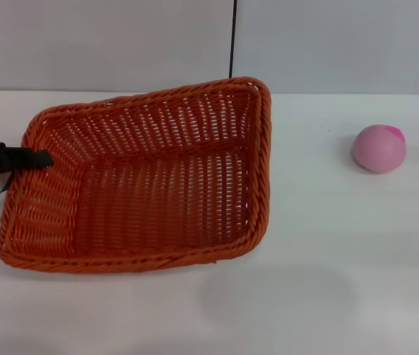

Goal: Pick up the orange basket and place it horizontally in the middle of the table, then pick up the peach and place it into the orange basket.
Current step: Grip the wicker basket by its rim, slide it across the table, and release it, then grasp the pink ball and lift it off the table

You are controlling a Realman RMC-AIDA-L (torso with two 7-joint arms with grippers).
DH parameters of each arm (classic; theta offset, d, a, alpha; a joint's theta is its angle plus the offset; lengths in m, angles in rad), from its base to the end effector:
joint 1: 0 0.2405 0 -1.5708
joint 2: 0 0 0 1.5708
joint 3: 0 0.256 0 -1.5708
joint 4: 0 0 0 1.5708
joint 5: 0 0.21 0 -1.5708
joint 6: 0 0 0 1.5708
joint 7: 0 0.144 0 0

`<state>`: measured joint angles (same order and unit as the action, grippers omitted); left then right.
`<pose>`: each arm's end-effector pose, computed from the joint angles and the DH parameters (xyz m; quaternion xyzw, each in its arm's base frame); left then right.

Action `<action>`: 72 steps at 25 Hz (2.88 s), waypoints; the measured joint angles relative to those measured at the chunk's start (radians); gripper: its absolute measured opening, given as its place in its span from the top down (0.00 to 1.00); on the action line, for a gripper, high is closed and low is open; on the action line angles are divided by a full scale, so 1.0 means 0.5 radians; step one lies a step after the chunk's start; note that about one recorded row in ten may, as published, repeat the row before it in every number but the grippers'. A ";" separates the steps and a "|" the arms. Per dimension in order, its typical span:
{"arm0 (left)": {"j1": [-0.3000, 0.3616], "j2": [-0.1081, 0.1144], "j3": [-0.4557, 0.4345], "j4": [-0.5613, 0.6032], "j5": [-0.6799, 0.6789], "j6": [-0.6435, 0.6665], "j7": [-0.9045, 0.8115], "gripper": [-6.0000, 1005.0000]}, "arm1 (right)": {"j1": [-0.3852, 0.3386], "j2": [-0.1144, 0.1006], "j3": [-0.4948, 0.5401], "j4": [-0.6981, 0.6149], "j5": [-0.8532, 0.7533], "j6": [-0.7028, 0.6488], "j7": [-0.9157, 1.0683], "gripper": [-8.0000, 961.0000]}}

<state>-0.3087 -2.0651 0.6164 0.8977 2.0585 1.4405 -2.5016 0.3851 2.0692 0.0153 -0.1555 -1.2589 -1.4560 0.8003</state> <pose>-0.3404 0.2998 0.0609 -0.6364 -0.7006 -0.2740 0.1706 0.3700 0.2956 0.0851 -0.5283 0.3004 0.4963 0.6199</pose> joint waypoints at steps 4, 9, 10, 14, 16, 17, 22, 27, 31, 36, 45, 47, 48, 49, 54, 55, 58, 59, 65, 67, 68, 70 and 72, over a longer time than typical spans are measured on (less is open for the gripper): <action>0.002 0.005 0.004 -0.011 0.000 0.026 0.000 0.82 | -0.002 0.000 0.000 0.001 -0.001 0.001 0.009 0.32; -0.013 0.017 0.006 -0.054 0.014 0.087 0.001 0.79 | -0.006 0.000 -0.002 0.001 -0.001 0.001 0.010 0.32; -0.013 0.017 0.006 -0.054 0.014 0.087 0.001 0.76 | -0.006 0.000 -0.002 0.001 -0.001 0.001 0.010 0.32; -0.006 0.018 -0.007 -0.049 0.005 0.097 0.001 0.65 | -0.006 0.000 -0.003 0.001 -0.001 -0.004 0.011 0.32; -0.001 0.022 -0.016 -0.041 0.002 0.102 -0.001 0.59 | -0.006 0.000 -0.003 0.001 -0.001 -0.007 0.011 0.32; -0.001 0.026 -0.023 -0.038 0.000 0.108 -0.001 0.57 | -0.005 0.000 -0.003 0.001 -0.001 -0.008 0.011 0.32; -0.015 0.073 -0.137 -0.038 -0.034 0.164 0.118 0.35 | -0.007 0.000 -0.016 -0.005 -0.003 -0.013 0.012 0.32; -0.044 0.174 -0.336 -0.124 -0.295 0.268 0.583 0.29 | -0.017 -0.004 -0.062 -0.018 -0.005 -0.018 0.020 0.32; -0.045 0.181 -0.405 -0.132 -0.584 0.287 1.038 0.29 | -0.029 -0.006 -0.161 -0.104 -0.006 -0.023 0.108 0.32; -0.035 0.044 -0.439 -0.188 -1.031 0.285 1.705 0.29 | -0.094 -0.012 -0.534 -0.458 -0.036 -0.044 0.479 0.32; -0.086 0.009 -0.390 -0.697 -1.442 0.550 2.656 0.30 | -0.120 -0.144 -0.813 -1.339 -0.774 -0.230 1.566 0.32; -0.086 0.011 -0.383 -0.710 -1.438 0.556 2.704 0.30 | -0.039 -0.207 -0.802 -1.512 -1.070 -0.313 1.829 0.32; -0.087 0.012 -0.382 -0.710 -1.438 0.557 2.706 0.30 | 0.062 -0.258 -0.800 -1.635 -1.367 -0.369 2.033 0.32; -0.087 0.012 -0.363 -0.711 -1.437 0.558 2.711 0.30 | 0.135 -0.284 -0.806 -1.686 -1.559 -0.403 2.138 0.32; -0.101 0.012 -0.289 -0.724 -1.438 0.556 2.715 0.30 | 0.409 -0.362 -0.849 -1.646 -2.100 -0.440 2.260 0.32; -0.106 0.011 -0.277 -0.729 -1.438 0.557 2.716 0.30 | 0.462 -0.369 -0.878 -1.606 -2.187 -0.426 2.261 0.32; -0.124 0.011 -0.204 -0.734 -1.437 0.562 2.712 0.30 | 0.610 -0.358 -1.175 -1.414 -2.354 -0.163 2.254 0.32; -0.127 0.012 -0.179 -0.731 -1.436 0.563 2.706 0.31 | 0.610 -0.358 -1.175 -1.414 -2.354 -0.163 2.254 0.32; -0.121 0.013 -0.151 -0.731 -1.445 0.564 2.696 0.31 | 0.697 -0.291 -1.526 -1.264 -2.384 0.151 2.268 0.32; -0.114 0.012 -0.148 -0.733 -1.442 0.564 2.696 0.31 | 0.724 -0.281 -1.606 -1.189 -2.387 0.241 2.269 0.32; -0.114 0.012 -0.148 -0.733 -1.442 0.564 2.696 0.31 | 0.742 -0.273 -1.669 -1.123 -2.390 0.316 2.270 0.32; -0.100 0.014 -0.142 -0.735 -1.433 0.565 2.697 0.31 | 0.759 -0.267 -1.711 -1.057 -2.392 0.375 2.270 0.32; -0.100 0.014 -0.142 -0.735 -1.433 0.565 2.697 0.31 | 0.767 -0.266 -1.717 -1.030 -2.396 0.388 2.271 0.32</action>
<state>-0.3585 -2.0583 0.5452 0.5304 1.3421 1.7229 -1.1531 0.7684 1.9363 -0.8434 -0.6705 -2.4568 -1.2618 1.9357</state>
